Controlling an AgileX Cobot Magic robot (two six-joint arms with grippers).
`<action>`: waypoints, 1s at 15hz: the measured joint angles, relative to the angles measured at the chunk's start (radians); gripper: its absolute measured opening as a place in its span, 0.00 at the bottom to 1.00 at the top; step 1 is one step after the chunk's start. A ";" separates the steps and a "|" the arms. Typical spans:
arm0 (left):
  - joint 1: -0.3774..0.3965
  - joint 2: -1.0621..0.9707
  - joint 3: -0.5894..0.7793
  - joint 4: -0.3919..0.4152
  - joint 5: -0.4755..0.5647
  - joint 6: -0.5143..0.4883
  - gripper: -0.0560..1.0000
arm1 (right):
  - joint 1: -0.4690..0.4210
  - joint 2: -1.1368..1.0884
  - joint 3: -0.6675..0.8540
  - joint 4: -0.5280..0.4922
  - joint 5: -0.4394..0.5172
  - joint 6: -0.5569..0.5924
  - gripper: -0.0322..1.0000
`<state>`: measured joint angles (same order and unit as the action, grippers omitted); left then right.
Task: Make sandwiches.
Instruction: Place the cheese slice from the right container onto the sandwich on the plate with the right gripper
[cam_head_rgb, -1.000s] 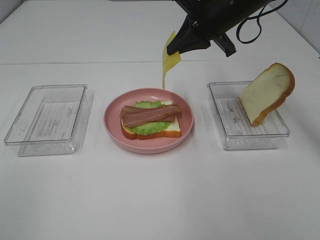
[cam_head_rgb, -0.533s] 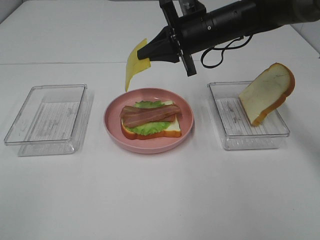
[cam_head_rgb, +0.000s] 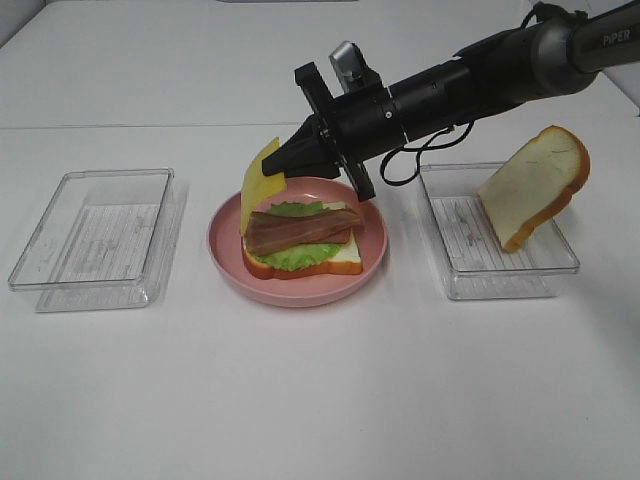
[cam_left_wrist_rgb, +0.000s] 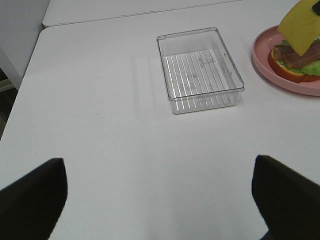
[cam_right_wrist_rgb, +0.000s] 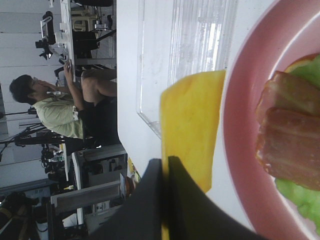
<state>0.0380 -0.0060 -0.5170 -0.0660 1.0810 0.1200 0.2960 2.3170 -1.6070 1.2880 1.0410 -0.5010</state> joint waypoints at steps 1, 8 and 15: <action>0.000 0.000 0.000 0.000 0.000 0.000 0.92 | 0.000 0.009 0.000 0.001 -0.008 0.000 0.05; 0.000 0.000 0.000 0.000 0.000 0.000 0.92 | 0.000 0.037 0.000 -0.144 -0.069 0.033 0.05; 0.000 0.000 0.000 0.000 0.000 0.000 0.92 | -0.001 0.028 0.000 -0.252 -0.136 0.079 0.05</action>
<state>0.0380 -0.0060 -0.5170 -0.0660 1.0810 0.1200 0.2950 2.3450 -1.6070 1.0360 0.9050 -0.4220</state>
